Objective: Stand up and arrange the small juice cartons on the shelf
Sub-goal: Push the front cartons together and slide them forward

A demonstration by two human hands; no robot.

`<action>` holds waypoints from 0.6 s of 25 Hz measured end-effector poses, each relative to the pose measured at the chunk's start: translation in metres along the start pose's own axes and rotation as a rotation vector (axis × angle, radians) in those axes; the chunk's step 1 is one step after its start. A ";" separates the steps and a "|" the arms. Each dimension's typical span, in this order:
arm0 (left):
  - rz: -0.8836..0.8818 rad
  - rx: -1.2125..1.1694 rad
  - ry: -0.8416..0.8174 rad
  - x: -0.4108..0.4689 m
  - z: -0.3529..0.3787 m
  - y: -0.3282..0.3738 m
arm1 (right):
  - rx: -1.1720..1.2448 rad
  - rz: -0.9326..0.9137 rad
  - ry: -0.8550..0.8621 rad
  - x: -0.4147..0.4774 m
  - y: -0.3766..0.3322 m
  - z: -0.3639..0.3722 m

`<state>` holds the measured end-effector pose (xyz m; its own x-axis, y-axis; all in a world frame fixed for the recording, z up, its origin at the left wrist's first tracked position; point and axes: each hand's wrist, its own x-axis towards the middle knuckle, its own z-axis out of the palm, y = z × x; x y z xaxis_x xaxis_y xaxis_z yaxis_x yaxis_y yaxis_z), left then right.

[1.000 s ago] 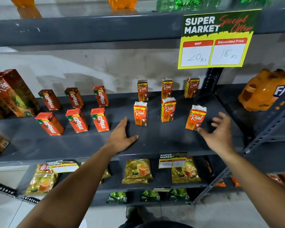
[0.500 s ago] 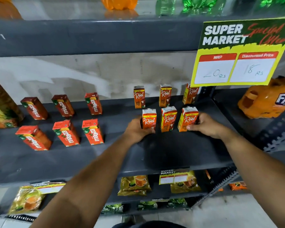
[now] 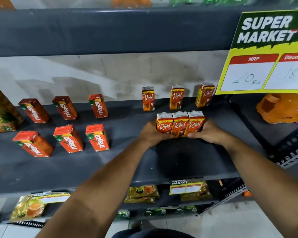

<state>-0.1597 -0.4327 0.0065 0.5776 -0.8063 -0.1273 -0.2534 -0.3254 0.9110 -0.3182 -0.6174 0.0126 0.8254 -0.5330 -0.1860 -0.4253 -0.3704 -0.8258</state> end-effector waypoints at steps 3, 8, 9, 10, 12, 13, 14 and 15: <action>-0.035 0.014 0.000 -0.007 0.004 -0.003 | 0.007 -0.027 0.011 -0.016 0.000 0.013; -0.009 0.050 -0.005 -0.038 0.018 -0.013 | -0.004 -0.074 0.029 -0.048 0.014 0.023; 0.003 0.062 -0.011 -0.045 0.020 -0.014 | -0.030 -0.070 0.040 -0.054 0.017 0.024; 0.012 0.078 -0.018 -0.052 0.023 -0.015 | -0.057 -0.068 0.053 -0.060 0.020 0.025; 0.025 0.125 -0.032 -0.064 0.029 -0.016 | -0.082 -0.075 0.053 -0.072 0.025 0.025; 0.021 0.152 -0.030 -0.069 0.032 -0.016 | -0.091 -0.081 0.042 -0.077 0.025 0.025; 0.009 0.171 -0.019 -0.074 0.036 -0.016 | -0.100 -0.085 0.034 -0.081 0.026 0.025; -0.007 0.176 0.000 -0.078 0.039 -0.015 | -0.105 -0.085 0.032 -0.085 0.026 0.025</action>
<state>-0.2309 -0.3846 -0.0127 0.5800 -0.8037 -0.1328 -0.3812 -0.4119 0.8277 -0.3897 -0.5629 -0.0064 0.8486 -0.5196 -0.0993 -0.3923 -0.4922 -0.7771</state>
